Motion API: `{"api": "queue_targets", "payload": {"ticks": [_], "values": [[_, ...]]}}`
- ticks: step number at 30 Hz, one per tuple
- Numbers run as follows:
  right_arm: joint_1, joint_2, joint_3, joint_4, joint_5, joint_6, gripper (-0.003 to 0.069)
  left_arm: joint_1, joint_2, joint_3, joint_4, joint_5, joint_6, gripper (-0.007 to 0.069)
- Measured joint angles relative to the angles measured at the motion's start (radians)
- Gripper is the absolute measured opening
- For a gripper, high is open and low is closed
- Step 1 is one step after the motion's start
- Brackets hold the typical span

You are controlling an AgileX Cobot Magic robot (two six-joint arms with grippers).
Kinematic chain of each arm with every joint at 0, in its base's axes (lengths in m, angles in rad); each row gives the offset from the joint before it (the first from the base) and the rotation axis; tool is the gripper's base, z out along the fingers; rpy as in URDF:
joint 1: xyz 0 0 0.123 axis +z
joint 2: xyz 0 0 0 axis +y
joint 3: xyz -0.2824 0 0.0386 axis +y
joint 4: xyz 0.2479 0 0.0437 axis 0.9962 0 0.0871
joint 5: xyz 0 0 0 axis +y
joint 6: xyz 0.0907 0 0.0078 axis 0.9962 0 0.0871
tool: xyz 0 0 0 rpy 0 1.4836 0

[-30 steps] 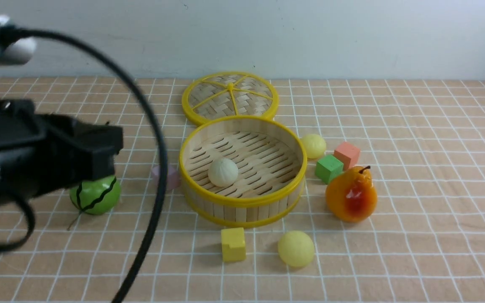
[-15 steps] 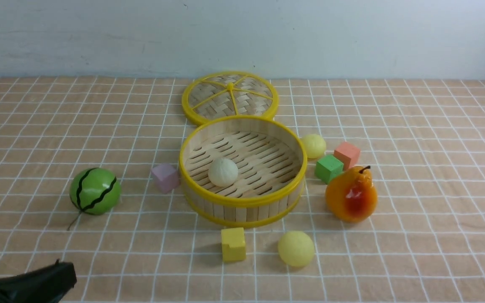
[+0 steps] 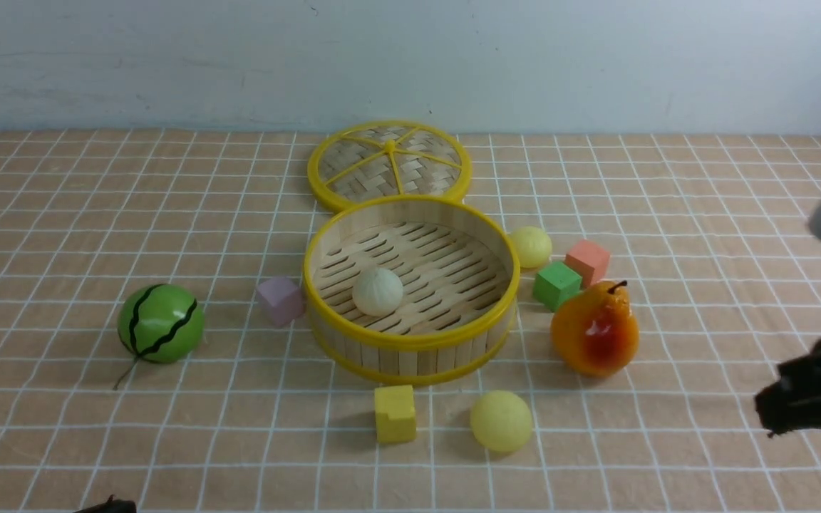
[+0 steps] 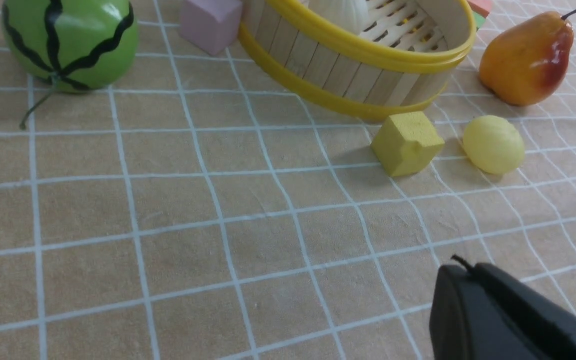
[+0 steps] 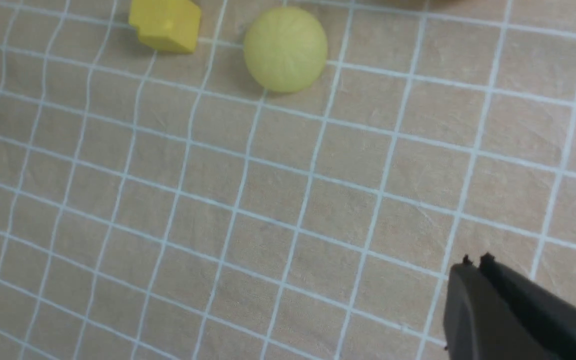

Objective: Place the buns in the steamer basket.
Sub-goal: Use the right arm to grab a steamed stuffed bun

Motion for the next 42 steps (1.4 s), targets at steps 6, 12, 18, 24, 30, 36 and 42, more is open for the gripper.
{"api": "queue_targets", "payload": {"ticks": [6, 12, 18, 24, 30, 36, 42], "values": [[0.276, 0.237, -0.129, -0.216, -0.052, 0.157, 0.0028, 0.0, 0.0, 0.0, 0.0, 0.003, 0.0, -0.0013], [0.408, 0.42, -0.236, -0.36, -0.106, 0.272, 0.0145, 0.0, 0.0, 0.0, 0.0, 0.004, 0.0, -0.0013], [0.42, 0.533, -0.264, -0.386, -0.218, 0.312, 0.0306, 0.0, 0.0, 0.0, 0.0, 0.004, 0.0, -0.0013], [0.42, 0.611, -0.264, -0.38, -0.281, 0.315, 0.0328, 0.0, 0.0, 0.0, 0.0, 0.004, 0.0, -0.0013], [0.415, 0.647, -0.264, -0.36, -0.346, 0.315, 0.0321, 0.0, 0.0, 0.0, 0.0, 0.004, 0.0, -0.0013], [0.412, 0.657, -0.265, -0.363, -0.388, 0.315, 0.0318, 0.0, 0.0, 0.0, 0.0, 0.004, 0.0, -0.0011], [0.395, 0.7, -0.265, -0.369, -0.406, 0.315, 0.0314, 0.0, 0.0, 0.0, 0.0, 0.004, 0.0, -0.0005]]}}
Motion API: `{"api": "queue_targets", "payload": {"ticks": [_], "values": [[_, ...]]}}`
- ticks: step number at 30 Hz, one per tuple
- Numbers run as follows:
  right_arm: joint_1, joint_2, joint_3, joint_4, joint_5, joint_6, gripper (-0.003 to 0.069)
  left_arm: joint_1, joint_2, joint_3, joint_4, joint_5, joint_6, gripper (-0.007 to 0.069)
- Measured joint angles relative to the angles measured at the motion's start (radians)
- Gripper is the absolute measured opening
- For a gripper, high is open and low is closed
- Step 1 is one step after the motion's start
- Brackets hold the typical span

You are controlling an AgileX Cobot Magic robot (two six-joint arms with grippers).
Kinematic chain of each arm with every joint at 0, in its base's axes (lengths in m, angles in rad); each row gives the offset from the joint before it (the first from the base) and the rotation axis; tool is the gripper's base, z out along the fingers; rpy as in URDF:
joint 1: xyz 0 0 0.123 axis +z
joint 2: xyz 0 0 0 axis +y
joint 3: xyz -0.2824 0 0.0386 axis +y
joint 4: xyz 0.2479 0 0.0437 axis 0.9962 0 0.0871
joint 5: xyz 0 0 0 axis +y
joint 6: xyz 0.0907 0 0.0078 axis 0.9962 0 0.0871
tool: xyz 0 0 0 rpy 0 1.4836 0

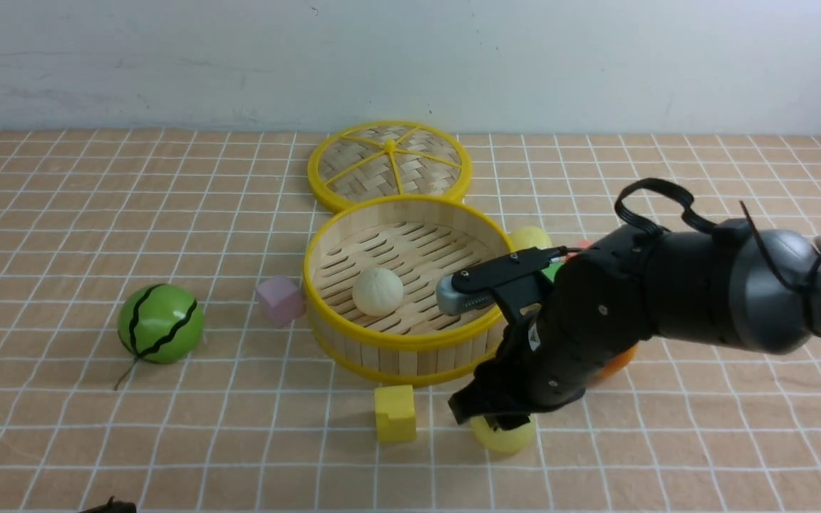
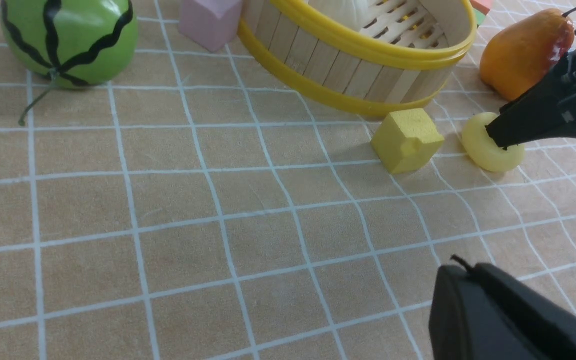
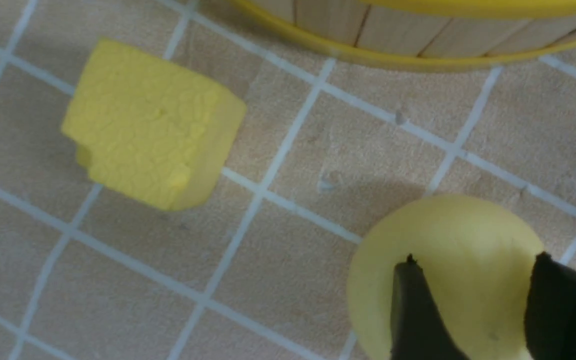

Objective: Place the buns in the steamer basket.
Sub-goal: Use the right arm to grab a steamed stuffed bun, then use the right arm to put the steamed stuffed bun into the steamer

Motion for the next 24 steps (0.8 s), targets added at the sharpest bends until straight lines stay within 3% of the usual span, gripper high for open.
{"api": "queue_targets", "payload": {"ticks": [6, 11, 18, 24], "values": [[-0.002, 0.004, -0.007, 0.0, -0.004, 0.0, 0.022, 0.0, 0.0, 0.0, 0.0, 0.0, 0.0, 0.0], [-0.002, 0.0, -0.007, 0.0, -0.003, -0.008, 0.002, 0.0, 0.0, 0.0, 0.0, 0.0, 0.0, 0.0005], [-0.002, -0.111, -0.066, 0.047, 0.076, -0.039, 0.0003, 0.0, 0.0, 0.0, 0.0, 0.0, 0.0, 0.0007], [-0.003, -0.117, -0.201, 0.054, 0.021, -0.086, 0.0003, 0.0, 0.0, 0.0, 0.0, 0.0, 0.0, 0.0007]]}}
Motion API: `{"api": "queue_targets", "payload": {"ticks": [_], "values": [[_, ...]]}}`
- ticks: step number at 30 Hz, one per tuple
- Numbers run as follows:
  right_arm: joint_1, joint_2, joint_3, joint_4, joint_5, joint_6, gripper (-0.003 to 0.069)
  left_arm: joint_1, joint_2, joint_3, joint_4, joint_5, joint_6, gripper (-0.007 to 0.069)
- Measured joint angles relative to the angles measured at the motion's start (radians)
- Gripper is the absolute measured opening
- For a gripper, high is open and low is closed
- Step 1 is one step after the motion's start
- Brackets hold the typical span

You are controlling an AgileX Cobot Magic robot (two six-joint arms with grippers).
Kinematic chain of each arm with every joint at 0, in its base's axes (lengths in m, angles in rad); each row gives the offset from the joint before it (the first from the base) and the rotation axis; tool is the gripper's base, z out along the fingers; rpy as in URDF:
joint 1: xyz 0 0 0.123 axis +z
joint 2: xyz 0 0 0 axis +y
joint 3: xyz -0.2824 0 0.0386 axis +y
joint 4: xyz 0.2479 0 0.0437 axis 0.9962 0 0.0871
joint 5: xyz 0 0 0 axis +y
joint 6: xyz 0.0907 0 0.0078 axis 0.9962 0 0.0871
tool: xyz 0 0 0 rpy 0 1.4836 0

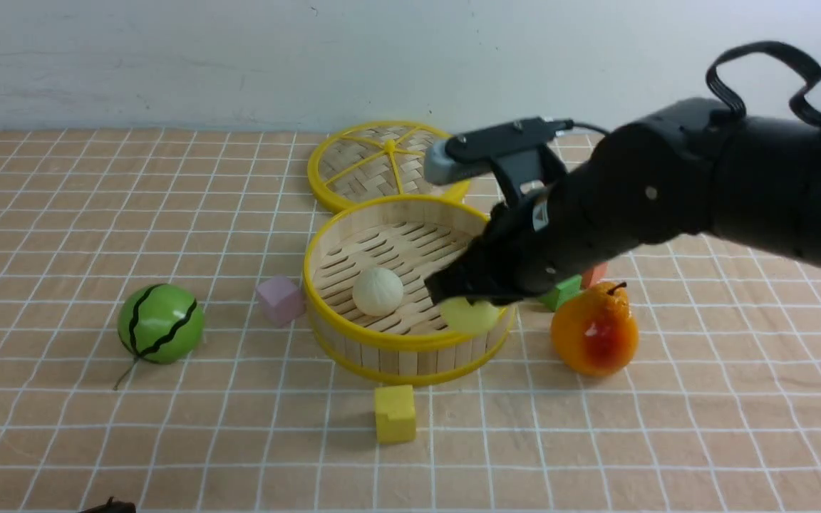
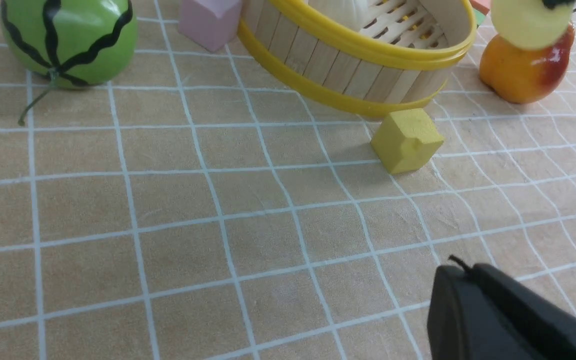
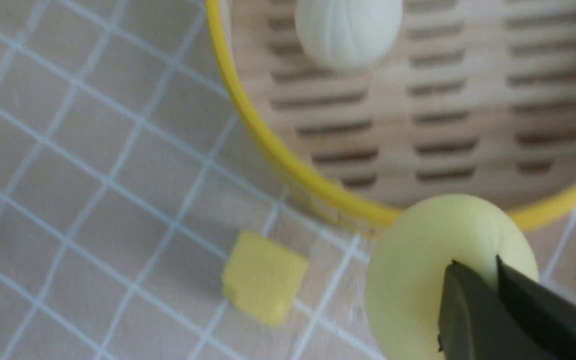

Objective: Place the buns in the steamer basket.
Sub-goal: Use the right arm to put the steamed stuffed bun into the steamer, then use the right arm to grab a steamed stuffed bun

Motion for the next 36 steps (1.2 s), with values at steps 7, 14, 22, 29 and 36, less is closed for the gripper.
{"api": "queue_targets", "payload": {"ticks": [7, 14, 22, 29, 36], "values": [[-0.038, 0.24, -0.182, -0.018, -0.045, -0.007, 0.0018, 0.0, 0.0, 0.0, 0.0, 0.0, 0.0, 0.0007], [-0.058, 0.333, -0.23, -0.027, -0.033, -0.007, 0.012, 0.0, 0.0, 0.0, 0.0, 0.0, 0.0, 0.0007], [-0.058, 0.286, -0.267, -0.034, 0.033, 0.053, 0.0425, 0.0, 0.0, 0.0, 0.0, 0.0, 0.0, 0.0007], [-0.107, 0.165, -0.299, -0.262, 0.127, 0.107, 0.0463, 0.0, 0.0, 0.0, 0.0, 0.0, 0.0, 0.0007], [-0.249, 0.262, -0.343, -0.21, 0.132, 0.091, 0.0398, 0.0, 0.0, 0.0, -0.001, 0.0, 0.0, 0.0007]]}}
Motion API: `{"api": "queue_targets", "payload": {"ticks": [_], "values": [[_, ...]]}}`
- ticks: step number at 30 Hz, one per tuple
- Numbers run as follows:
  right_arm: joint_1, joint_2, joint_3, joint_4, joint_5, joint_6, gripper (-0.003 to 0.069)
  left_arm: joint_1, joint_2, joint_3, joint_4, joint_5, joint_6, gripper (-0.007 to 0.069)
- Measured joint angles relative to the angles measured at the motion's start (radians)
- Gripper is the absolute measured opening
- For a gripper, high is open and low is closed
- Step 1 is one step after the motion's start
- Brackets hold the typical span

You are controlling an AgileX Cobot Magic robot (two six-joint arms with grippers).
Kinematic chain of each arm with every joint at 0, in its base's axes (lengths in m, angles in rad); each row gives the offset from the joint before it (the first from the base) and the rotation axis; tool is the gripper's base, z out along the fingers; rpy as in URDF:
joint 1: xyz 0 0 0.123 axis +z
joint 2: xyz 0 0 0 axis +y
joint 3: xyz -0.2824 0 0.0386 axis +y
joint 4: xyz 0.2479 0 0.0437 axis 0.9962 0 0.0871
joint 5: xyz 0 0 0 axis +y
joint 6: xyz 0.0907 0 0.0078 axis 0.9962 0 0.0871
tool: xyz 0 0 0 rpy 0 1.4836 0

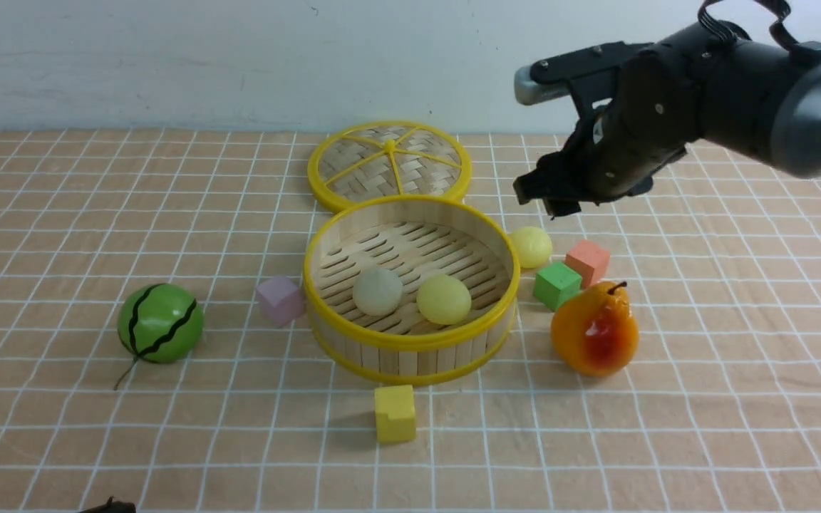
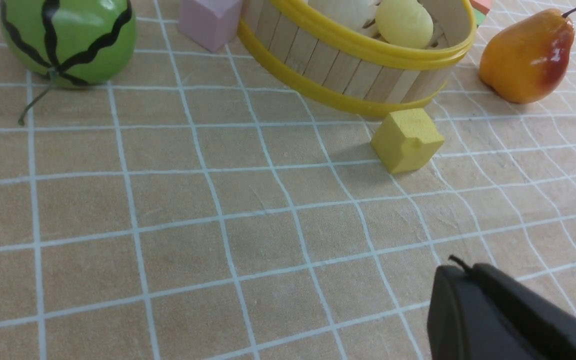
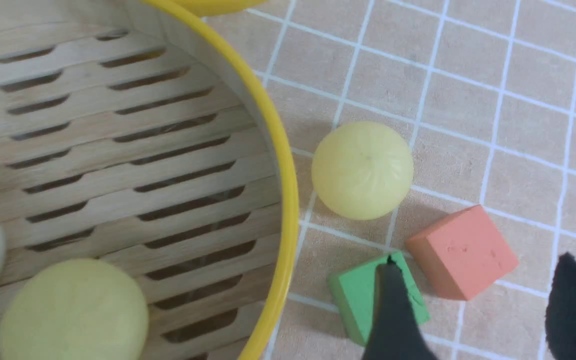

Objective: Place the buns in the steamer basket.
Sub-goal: Use the right arm to grab a steamed stuffed bun

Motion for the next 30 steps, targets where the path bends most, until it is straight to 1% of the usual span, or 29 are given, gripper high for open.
{"api": "queue_targets", "payload": {"ticks": [1, 2, 3, 4, 7, 10, 16, 20, 25, 28, 30], "values": [[-0.003, 0.01, 0.0, 0.006, 0.0, -0.004, 0.0397, 0.0, 0.0, 0.0, 0.0, 0.0, 0.0, 0.0007], [-0.024, 0.049, -0.04, 0.065, -0.001, -0.045, 0.0394, 0.0, 0.0, 0.0, 0.0, 0.0, 0.0, 0.0007], [-0.024, 0.054, -0.04, 0.072, -0.001, -0.049, 0.0394, 0.0, 0.0, 0.0, 0.0, 0.0, 0.0, 0.0007], [-0.038, 0.092, -0.074, 0.12, -0.006, -0.084, 0.0394, 0.0, 0.0, 0.0, 0.0, 0.0, 0.0, 0.0007], [-0.052, 0.159, -0.138, 0.183, -0.012, -0.126, 0.0393, 0.0, 0.0, 0.0, 0.0, 0.0, 0.0, 0.0007], [-0.058, 0.205, -0.186, 0.213, -0.015, -0.143, 0.039, 0.0, 0.0, 0.0, 0.0, 0.0, 0.0, 0.0007], [-0.059, 0.273, -0.242, 0.242, -0.034, -0.155, 0.0388, 0.0, 0.0, 0.0, 0.0, 0.0, 0.0, 0.0007], [-0.059, 0.302, -0.251, 0.242, -0.052, -0.155, 0.0368, 0.0, 0.0, 0.0, 0.0, 0.0, 0.0, 0.0009], [-0.068, 0.334, -0.252, 0.242, -0.081, -0.155, 0.0311, 0.0, 0.0, 0.0, 0.0, 0.0, 0.0, 0.0015], [-0.07, 0.335, -0.252, 0.242, -0.089, -0.155, 0.0291, 0.0, 0.0, 0.0, 0.0, 0.0, 0.0, 0.0017], [-0.07, 0.335, -0.252, 0.242, -0.093, -0.155, 0.0259, 0.0, 0.0, 0.0, 0.0, 0.0, 0.0, 0.0017]]}}
